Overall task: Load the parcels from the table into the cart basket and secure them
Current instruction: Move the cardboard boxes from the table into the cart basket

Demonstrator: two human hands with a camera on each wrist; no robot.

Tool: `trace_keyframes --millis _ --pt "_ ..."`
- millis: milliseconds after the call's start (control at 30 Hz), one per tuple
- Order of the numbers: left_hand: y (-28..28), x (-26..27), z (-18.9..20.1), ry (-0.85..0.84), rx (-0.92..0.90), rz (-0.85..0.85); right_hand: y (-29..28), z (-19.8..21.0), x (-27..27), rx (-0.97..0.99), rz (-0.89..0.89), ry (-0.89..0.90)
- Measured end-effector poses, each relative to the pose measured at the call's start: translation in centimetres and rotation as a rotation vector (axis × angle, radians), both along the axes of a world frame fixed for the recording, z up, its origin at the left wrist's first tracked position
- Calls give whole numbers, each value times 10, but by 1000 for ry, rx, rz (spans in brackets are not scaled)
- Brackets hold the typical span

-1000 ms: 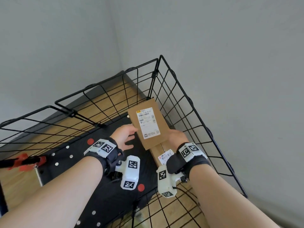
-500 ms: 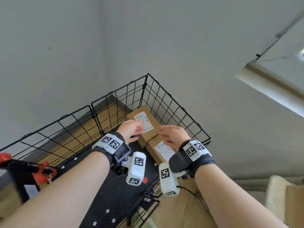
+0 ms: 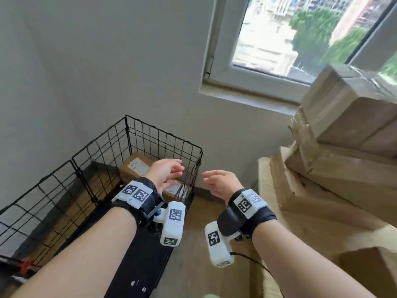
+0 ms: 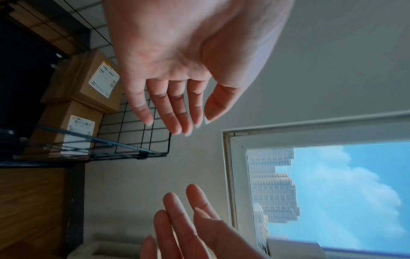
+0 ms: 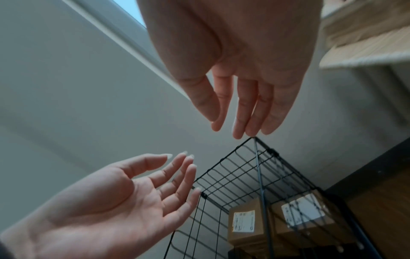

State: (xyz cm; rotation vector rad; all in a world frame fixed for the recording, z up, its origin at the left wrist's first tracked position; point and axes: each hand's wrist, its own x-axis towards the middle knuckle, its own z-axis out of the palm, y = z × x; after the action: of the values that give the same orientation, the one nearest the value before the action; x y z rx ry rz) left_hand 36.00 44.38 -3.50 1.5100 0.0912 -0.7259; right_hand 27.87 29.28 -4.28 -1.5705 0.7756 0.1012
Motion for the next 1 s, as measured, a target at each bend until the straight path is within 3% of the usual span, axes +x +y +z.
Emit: trace_keyframes --millis 233,367,500,767,1000 --pt "-68 -64 26 -72 19 -155 -71 31 -86 -167 -138 -95" --pt "-115 -108 32 -58 25 -186 -113 37 -141 -171 -214 -62" --pt "-181 -174 30 -23 32 -235 -174 42 -221 -205 -328 -70" --pt "-284 -288 20 6 119 -371 -281 17 -365 -184 -533 19" --pt "-325 -343 -11 107 258 -409 -327 -15 -425 35 -568 76"
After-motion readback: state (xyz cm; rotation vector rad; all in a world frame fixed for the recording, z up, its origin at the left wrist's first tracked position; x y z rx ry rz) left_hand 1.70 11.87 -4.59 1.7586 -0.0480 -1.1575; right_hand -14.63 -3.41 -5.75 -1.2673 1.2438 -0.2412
